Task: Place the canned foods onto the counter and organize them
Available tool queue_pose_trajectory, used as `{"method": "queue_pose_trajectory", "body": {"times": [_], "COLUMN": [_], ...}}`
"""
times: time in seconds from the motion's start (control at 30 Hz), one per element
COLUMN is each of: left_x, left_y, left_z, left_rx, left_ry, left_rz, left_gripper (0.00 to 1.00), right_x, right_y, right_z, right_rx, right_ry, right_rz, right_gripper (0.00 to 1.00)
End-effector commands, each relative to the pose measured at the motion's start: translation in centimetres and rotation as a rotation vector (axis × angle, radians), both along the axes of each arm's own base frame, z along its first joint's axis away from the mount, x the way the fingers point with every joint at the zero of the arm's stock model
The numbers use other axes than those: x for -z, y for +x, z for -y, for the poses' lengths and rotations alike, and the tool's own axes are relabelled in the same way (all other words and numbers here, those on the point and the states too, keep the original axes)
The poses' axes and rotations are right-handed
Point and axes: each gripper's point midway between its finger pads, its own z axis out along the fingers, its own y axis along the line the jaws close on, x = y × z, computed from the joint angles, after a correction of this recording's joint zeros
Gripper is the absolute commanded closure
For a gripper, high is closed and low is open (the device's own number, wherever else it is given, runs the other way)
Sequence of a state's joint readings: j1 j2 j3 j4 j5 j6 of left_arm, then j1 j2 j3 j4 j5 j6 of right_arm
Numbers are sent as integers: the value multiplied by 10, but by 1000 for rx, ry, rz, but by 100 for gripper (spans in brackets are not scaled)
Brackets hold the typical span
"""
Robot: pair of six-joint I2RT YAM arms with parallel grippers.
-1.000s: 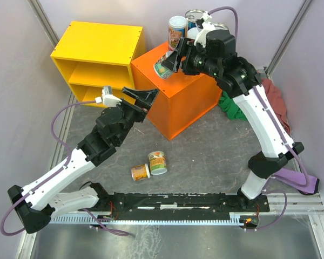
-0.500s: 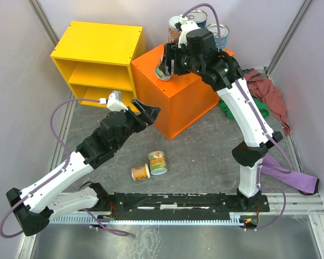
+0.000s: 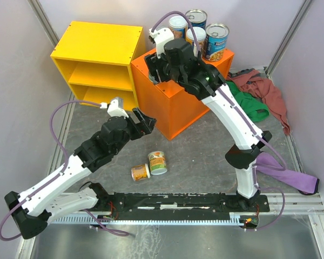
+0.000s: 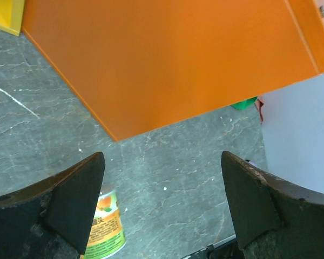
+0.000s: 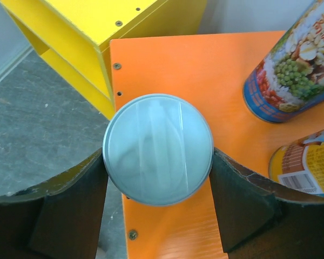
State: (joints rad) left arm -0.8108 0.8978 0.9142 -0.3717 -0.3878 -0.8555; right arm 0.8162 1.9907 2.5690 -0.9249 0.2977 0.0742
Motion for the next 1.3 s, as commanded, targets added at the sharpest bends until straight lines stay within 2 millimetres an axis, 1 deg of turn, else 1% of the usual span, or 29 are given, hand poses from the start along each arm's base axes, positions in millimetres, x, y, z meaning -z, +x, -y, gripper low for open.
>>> {"method": "queue_pose_trajectory", "body": {"times": [0.0,0.1,0.17,0.27,0.37,0.53,0.57,0.6,0.73,0.83,0.97,1.03,1.13,1.23,1.27], "left_x": [3,7,10,13,16,23,24,25,29,33,36,37,39,43,45], "left_y": [-3,-5,-7,-8,-9,-12,-12,-13,-16,-18,-20,-20,-21,-22,-23], "left_z": [-13,-18,-19,-21,-23,-27,-27,-28,-29,-29,-30,-30,-30,-28,-27], "left_rx": [-6,-9,-9,-10,-10,-12,-12,-13,-13,-8,-7,-9,-3,8,18], "left_ry": [67,82,94,106,120,140,141,143,139,134,134,133,135,138,143], "left_rz": [21,13,5,-4,-11,-27,-31,-34,-45,-57,-66,-68,-72,-81,-87], "left_gripper": [7,7,7,7,6,6,6,5,5,6,6,5,5,4,3], "right_x": [-41,-33,-30,-26,-18,-16,-16,-14,-11,-10,-5,-2,-3,-14,-20], "right_y": [20,28,32,37,43,52,54,57,68,73,80,81,79,74,71], "right_z": [9,8,6,2,-1,-1,0,2,10,12,10,6,3,2,3], "right_rx": [74,89,92,91,98,121,125,132,148,143,129,115,103,93,94], "right_ry": [31,-6,-21,-31,-44,-48,-49,-49,-41,-35,-31,-28,-18,-5,1], "right_rz": [164,170,179,182,180,197,200,198,189,189,184,181,182,201,213], "right_gripper": [86,82,78,71,60,36,34,32,30,30,28,24,17,10,7]}}
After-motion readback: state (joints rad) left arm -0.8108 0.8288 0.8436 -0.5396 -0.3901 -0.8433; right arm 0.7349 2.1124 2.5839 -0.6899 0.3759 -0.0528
